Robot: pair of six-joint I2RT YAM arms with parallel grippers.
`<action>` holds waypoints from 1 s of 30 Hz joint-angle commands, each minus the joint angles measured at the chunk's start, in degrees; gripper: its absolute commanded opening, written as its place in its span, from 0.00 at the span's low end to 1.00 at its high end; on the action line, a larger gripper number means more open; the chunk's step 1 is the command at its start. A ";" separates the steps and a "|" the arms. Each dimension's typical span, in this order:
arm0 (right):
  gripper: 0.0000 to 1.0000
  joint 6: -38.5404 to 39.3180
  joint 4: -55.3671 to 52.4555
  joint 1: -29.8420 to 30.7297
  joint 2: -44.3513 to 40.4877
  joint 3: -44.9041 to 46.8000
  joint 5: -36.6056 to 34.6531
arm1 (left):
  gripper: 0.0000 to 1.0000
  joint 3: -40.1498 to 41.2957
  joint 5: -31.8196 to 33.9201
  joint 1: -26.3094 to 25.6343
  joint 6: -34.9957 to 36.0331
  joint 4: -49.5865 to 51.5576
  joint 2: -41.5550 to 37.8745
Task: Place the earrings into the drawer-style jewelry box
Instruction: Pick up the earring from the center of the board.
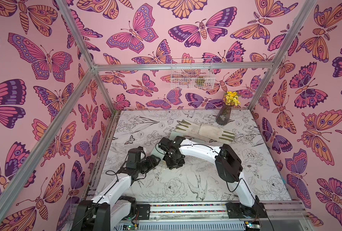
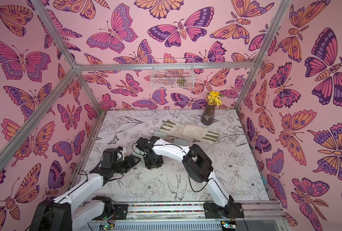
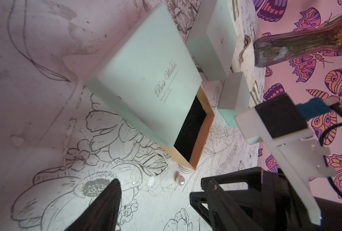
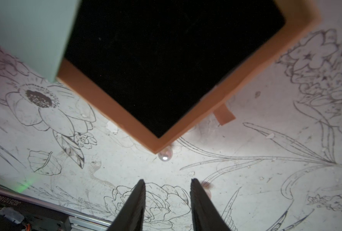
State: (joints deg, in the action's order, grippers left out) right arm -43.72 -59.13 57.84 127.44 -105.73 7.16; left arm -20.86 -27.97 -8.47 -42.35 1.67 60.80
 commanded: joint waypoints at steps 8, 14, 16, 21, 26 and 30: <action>0.40 -0.48 -1.35 0.25 3.14 -3.25 -1.45 | 0.69 1.09 -0.62 1.17 -1.08 -0.58 1.53; 0.39 -0.22 -1.50 0.25 4.43 -4.42 -0.84 | 0.68 0.74 0.55 1.42 -1.22 0.27 2.54; 0.39 -0.22 -1.50 0.25 4.62 -4.41 -0.76 | 0.68 0.74 0.41 1.49 -1.24 0.29 2.90; 0.38 -0.31 -1.66 0.25 5.06 -4.42 -0.62 | 0.68 0.65 0.84 1.61 -1.25 0.35 3.36; 0.36 -0.13 -2.82 0.24 6.15 -5.53 -0.39 | 0.67 0.30 3.19 1.83 -1.42 2.18 3.36; 0.35 -0.22 -2.70 0.25 7.01 -5.69 -0.01 | 0.67 0.25 3.24 1.89 -1.90 2.23 3.38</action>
State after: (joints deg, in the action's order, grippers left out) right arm -43.68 -59.94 57.84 132.81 -109.73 7.09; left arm -20.75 -25.65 -7.03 -44.01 2.50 63.88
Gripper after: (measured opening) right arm 0.353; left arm 0.673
